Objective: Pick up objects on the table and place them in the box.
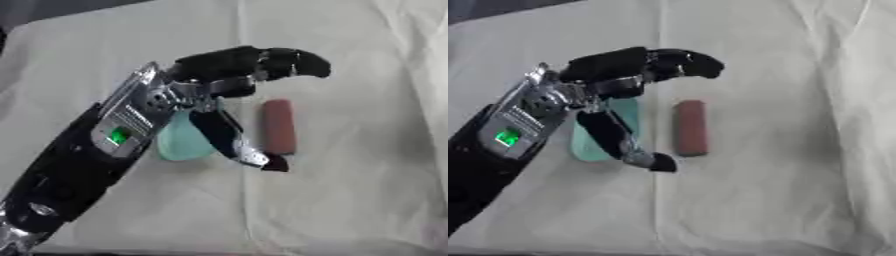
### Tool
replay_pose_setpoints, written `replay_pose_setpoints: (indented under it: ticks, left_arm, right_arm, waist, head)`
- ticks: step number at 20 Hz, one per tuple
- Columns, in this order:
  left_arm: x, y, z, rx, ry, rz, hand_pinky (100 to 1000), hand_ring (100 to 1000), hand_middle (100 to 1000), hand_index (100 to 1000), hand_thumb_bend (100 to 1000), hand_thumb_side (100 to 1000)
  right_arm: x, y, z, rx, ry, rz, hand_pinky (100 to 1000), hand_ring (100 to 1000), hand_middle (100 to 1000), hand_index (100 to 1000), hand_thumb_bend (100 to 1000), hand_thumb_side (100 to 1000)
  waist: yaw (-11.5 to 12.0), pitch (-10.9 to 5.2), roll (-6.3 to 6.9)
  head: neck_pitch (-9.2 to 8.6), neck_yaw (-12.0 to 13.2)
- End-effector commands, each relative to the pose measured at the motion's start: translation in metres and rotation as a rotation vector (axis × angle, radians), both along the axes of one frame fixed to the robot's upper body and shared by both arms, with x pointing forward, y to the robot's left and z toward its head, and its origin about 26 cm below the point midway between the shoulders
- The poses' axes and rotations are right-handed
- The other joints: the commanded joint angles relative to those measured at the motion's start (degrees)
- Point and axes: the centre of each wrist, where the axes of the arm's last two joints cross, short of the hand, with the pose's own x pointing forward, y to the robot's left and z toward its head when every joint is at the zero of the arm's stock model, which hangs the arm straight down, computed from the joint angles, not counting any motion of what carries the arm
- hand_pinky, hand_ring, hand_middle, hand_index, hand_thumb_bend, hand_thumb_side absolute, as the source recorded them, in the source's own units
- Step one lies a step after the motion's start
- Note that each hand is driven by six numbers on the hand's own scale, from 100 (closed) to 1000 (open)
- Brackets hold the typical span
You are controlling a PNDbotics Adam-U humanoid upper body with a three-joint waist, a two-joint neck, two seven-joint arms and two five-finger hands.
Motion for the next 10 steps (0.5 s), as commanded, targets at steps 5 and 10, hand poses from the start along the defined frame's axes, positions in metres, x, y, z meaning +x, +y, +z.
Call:
replay_pose_setpoints:
  ticks: [5, 10]
  left_arm:
    - [-0.0015, 0.0039, 0.0097, -0.011, -0.114, 0.129, 460, 603, 782, 982, 557, 486]
    - [-0.0014, -0.0020, 0.0113, 0.137, -0.236, 0.229, 495, 599, 817, 1000, 639, 506]
  right_arm:
    - [-0.0032, -0.0009, 0.0056, -0.013, -0.016, 0.007, 400, 608, 862, 822, 100, 499]
    - [-0.0033, -0.0011, 0.0054, -0.015, -0.014, 0.006, 400, 606, 863, 823, 100, 499]
  waist:
    - [0.1, -0.87, -0.09]
    - [0.2, -0.96, 0.07]
  head:
    - [-0.21, -1.0]
    - [-0.21, -1.1]
